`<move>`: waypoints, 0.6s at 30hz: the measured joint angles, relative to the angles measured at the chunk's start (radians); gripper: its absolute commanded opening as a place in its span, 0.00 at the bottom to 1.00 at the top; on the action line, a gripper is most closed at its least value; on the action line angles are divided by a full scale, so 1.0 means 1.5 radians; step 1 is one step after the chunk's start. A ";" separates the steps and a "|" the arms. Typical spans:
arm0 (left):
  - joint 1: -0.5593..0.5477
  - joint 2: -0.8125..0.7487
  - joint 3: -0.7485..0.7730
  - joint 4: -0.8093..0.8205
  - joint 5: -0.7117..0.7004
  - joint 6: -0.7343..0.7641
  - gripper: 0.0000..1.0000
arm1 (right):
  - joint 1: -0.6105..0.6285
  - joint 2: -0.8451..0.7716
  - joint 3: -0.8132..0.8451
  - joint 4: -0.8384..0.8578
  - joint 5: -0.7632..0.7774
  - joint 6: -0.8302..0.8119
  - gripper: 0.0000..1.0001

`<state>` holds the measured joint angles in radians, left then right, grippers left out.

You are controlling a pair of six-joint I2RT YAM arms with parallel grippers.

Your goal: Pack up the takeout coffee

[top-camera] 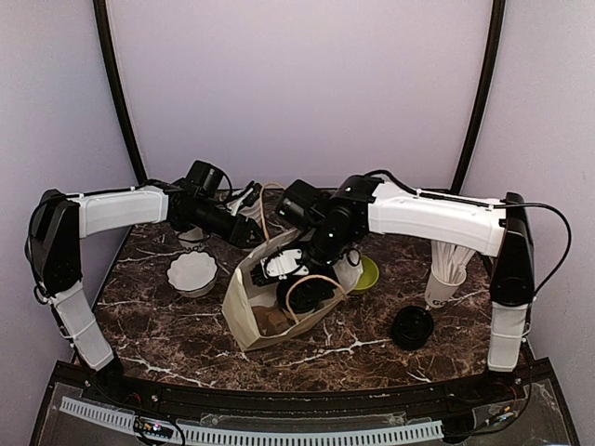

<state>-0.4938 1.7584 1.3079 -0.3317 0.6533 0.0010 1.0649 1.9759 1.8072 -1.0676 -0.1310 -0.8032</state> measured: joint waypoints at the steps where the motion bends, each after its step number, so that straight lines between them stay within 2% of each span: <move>1: 0.000 0.000 0.000 0.000 0.000 0.000 0.53 | -0.002 -0.001 -0.006 0.007 -0.004 0.002 0.51; 12: 0.000 0.000 0.000 0.000 -0.005 0.004 0.53 | -0.013 -0.019 -0.052 0.063 -0.033 0.023 0.50; 18: 0.000 0.000 0.000 0.000 -0.006 0.007 0.53 | -0.003 -0.080 -0.143 0.138 -0.011 0.026 0.52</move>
<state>-0.4938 1.7584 1.3079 -0.3317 0.6441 0.0109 1.0611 1.8553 1.5925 -0.8612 -0.1482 -0.7643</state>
